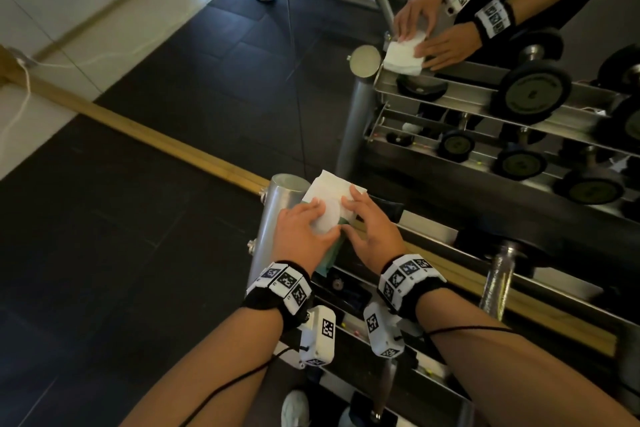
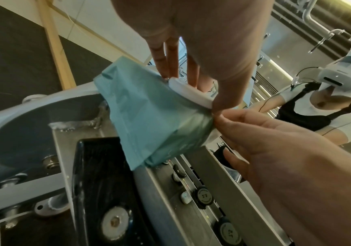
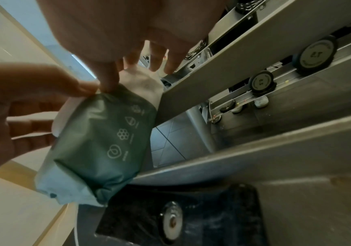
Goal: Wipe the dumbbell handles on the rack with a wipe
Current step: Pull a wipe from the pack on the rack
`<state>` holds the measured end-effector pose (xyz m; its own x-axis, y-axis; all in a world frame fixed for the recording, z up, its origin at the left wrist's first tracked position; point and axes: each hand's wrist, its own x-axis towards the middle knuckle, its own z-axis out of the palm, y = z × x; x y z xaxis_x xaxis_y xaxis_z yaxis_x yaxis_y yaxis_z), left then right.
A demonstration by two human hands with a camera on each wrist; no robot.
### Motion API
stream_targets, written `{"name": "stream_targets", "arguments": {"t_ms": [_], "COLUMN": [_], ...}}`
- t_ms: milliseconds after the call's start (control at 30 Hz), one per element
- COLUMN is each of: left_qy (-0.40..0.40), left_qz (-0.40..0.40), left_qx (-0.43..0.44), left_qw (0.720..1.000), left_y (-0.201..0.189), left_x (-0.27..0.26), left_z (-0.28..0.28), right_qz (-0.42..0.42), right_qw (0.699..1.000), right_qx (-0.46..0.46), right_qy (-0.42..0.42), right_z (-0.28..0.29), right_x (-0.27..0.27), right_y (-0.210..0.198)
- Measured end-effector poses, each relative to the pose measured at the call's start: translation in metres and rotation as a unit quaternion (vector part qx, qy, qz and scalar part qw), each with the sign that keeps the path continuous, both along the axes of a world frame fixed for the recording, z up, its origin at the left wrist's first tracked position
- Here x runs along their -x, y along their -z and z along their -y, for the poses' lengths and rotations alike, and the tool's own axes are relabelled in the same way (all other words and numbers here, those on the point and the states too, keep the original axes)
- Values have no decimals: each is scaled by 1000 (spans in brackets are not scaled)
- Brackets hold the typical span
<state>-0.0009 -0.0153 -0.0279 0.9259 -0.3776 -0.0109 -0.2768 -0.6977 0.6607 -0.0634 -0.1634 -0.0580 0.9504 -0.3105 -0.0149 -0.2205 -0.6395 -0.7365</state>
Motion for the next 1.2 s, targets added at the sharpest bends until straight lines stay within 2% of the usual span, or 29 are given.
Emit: {"name": "stream_targets", "arguments": {"t_ms": [67, 233, 267, 333, 367, 433, 500, 567, 633, 667, 800, 933, 1200], "left_qy": [-4, -122, -153, -222, -242, -237, -202, -135, -89, -77, -13, 38, 9], "left_qz": [-15, -129, -154, -233, -242, -192, -120, -9, 70, 83, 93, 26, -71], "left_qx": [7, 132, 185, 285, 281, 209, 171, 73, -50, -75, -146, -211, -159], "left_qw": [1000, 975, 958, 903, 896, 929, 957, 988, 992, 991, 985, 976, 985], "left_y": [-1, -1, 2, 3, 5, 11, 12, 11, 11, 9, 10, 25, 42], "left_x": [-1, -22, -30, -38, -41, -42, -36, -26, -21, -20, -17, -10, -4], "left_z": [0, -12, -18, -32, -39, -47, -48, -46, -47, -47, -48, -42, -41], "right_qz": [3, -14, -20, -48, -59, -45, 0, 21, 2, -14, -55, -55, -47], "right_qw": [1000, 999, 999, 995, 989, 979, 976, 973, 964, 960, 953, 948, 939], "right_qx": [-5, -14, 3, 84, 134, 201, 210, 206, 225, 235, 244, 240, 220], "right_qy": [13, 29, 28, 19, 13, -9, -51, -102, -140, -150, -168, -202, -259], "right_z": [-2, -6, -5, -1, 1, 4, 2, -2, -9, -11, -13, -7, 0], "right_x": [-3, -6, -6, -8, -9, -10, -11, -15, -22, -26, -39, -48, -63], "right_y": [0, 2, 1, -4, -8, -16, -24, -29, -33, -34, -37, -43, -46]}}
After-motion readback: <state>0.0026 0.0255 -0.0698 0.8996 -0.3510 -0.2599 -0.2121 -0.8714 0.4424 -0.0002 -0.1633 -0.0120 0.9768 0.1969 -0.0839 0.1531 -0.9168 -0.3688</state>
